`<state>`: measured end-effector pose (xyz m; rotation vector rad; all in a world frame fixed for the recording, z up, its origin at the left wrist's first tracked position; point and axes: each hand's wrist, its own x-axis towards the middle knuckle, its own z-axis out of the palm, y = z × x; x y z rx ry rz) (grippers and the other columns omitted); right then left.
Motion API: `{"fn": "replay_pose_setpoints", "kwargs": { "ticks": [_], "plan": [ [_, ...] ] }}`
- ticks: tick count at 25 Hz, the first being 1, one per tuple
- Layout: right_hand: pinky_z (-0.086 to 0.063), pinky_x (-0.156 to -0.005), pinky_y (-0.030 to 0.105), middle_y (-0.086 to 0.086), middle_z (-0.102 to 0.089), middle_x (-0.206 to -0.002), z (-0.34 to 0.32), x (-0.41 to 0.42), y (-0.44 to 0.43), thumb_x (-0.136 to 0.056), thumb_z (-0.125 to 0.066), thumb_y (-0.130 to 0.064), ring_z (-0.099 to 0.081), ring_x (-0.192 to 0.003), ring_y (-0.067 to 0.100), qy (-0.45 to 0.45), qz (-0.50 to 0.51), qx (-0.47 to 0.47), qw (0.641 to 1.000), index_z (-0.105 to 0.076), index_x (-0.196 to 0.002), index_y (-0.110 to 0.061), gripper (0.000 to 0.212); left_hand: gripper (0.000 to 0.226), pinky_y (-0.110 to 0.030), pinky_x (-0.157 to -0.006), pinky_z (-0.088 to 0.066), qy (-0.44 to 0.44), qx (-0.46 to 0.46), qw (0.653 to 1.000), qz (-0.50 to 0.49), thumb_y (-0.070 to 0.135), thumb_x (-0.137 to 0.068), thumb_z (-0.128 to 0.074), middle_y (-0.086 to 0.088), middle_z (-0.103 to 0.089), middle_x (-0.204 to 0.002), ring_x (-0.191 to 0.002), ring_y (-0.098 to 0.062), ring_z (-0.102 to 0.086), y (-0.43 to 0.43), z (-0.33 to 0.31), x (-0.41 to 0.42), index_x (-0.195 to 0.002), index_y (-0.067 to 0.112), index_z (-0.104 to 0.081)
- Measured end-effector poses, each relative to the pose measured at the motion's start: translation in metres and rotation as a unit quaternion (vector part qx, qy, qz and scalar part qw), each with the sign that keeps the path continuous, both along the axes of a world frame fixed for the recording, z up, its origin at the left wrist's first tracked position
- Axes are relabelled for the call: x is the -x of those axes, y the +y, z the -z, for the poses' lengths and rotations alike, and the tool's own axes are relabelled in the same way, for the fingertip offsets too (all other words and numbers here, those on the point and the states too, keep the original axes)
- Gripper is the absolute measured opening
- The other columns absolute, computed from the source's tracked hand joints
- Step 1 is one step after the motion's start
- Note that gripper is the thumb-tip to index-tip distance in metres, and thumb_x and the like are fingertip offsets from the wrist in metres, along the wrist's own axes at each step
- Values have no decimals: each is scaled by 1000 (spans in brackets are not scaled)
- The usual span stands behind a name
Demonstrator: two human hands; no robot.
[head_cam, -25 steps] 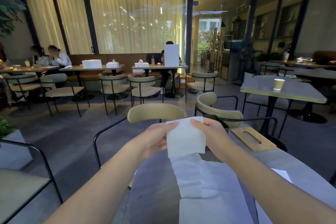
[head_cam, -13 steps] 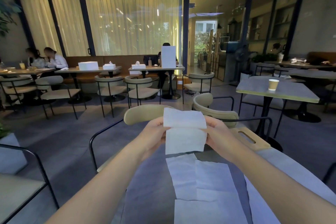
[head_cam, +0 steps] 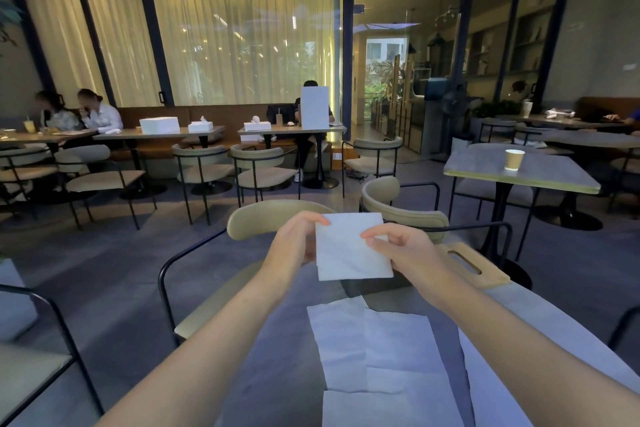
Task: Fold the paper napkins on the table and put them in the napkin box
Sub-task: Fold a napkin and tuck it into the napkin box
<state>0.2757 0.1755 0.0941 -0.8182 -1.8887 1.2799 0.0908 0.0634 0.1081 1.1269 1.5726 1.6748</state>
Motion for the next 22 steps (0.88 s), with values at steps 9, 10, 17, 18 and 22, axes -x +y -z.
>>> {"fn": "replay_pose_setpoints", "kwargs": {
  "ticks": [9,10,17,18,22],
  "plan": [
    [-52,-78,35,6,-75,-104,17,15,97,-97,-68,-13,-67,-100,26,-124,106,-146,976,-72,-78,-40,33,21,-26,-70,-49,308,121,943,-41,15,-94,-58,2,-70,-86,-79,-16,-60,81,20,5,-94,26,-76],
    [-50,-75,33,2,-75,-105,19,16,105,-97,-66,-14,-66,-99,23,-146,118,-151,971,-72,-79,-39,31,23,-30,-75,-52,332,140,932,-39,15,-93,-55,4,-69,-86,-81,-19,-60,91,20,4,-92,25,-75],
    [-32,-90,40,-3,-70,-106,24,30,126,-98,-61,-29,-54,-110,27,-406,142,-259,865,-80,-93,-38,22,43,-46,-98,-43,539,237,808,10,31,-104,-40,-9,-57,-100,-106,-37,-47,120,32,-2,-79,15,-72],
    [-33,-87,39,-1,-66,-107,22,29,123,-97,-62,-27,-52,-108,28,-405,146,-274,860,-79,-87,-38,23,43,-45,-101,-42,539,217,814,2,35,-105,-42,-9,-55,-106,-109,-36,-45,117,31,-1,-88,16,-76],
    [-50,-86,42,-3,-60,-86,15,23,98,-98,-66,-29,-60,-94,25,-234,134,-257,928,-78,-84,-25,19,33,-37,-100,-42,477,141,865,-68,37,-104,-50,-2,-50,-98,-107,-28,-45,95,31,16,-94,18,-75]
  ]
}}
